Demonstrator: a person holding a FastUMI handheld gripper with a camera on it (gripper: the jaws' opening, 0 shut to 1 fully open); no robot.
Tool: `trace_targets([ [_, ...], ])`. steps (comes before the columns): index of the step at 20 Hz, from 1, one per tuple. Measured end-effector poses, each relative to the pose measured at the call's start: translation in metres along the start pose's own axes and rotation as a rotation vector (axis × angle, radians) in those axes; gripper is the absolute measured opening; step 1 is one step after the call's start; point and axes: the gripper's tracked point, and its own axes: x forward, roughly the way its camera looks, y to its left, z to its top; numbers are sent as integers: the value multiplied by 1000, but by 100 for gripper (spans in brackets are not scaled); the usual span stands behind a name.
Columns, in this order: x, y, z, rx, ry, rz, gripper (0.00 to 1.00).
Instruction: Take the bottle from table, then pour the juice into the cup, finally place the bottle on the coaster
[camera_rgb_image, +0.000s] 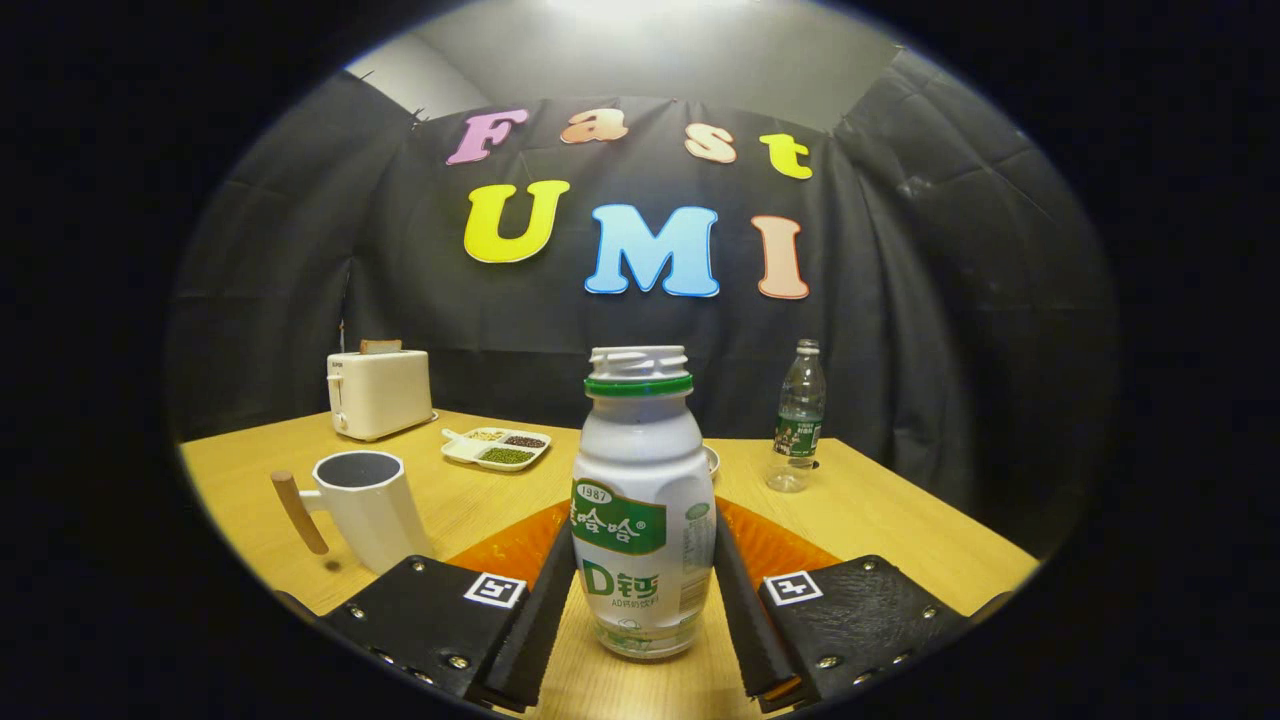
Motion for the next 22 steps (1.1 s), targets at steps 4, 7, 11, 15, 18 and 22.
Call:
trace_targets([
  [4,3,8,8,-103,10,16,72],
  [7,6,16,12,-182,25,26,72],
  [11,9,26,14,-264,40,44,72],
  [15,13,43,8,-304,60,92,68],
  [18,15,51,3,-318,76,120,69],
  [22,18,50,7,-421,86,111,68],
])
